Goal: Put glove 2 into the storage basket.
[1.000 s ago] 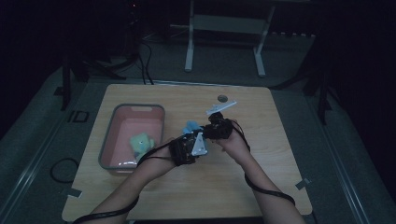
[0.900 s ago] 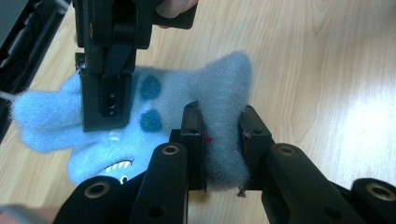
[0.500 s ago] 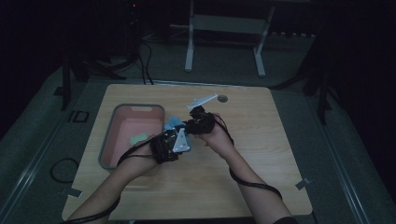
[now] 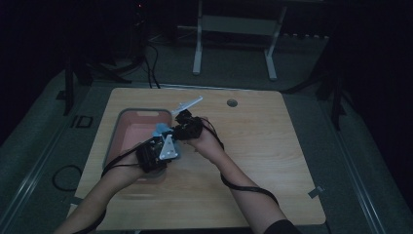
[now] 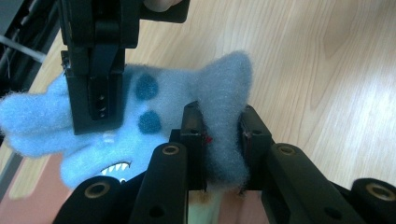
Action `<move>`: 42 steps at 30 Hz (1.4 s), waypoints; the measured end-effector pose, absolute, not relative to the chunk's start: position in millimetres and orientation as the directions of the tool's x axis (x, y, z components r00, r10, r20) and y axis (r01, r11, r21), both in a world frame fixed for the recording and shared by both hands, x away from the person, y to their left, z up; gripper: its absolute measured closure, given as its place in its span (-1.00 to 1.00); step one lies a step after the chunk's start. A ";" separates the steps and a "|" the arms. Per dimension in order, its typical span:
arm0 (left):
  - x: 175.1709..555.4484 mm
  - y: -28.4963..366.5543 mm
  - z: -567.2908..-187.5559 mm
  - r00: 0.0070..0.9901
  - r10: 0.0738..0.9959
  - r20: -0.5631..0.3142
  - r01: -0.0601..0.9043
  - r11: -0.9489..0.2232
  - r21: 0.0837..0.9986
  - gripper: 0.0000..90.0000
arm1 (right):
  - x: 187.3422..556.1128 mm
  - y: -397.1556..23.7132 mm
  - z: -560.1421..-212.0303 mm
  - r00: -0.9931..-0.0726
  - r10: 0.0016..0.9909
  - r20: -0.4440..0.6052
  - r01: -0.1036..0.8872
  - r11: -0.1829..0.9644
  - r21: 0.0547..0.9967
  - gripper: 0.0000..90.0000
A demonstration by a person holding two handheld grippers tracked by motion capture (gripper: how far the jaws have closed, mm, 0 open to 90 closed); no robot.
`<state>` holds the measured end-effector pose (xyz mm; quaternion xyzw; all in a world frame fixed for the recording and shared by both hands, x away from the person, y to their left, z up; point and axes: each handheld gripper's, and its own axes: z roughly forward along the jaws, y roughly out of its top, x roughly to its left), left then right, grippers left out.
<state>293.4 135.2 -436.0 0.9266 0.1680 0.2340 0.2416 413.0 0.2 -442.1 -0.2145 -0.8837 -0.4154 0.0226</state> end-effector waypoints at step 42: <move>318.7 190.7 -486.5 0.788 0.590 0.175 0.428 -0.730 0.532 -0.42 | 422.3 37.1 -467.0 -0.899 0.388 0.204 0.410 0.581 0.703 -0.13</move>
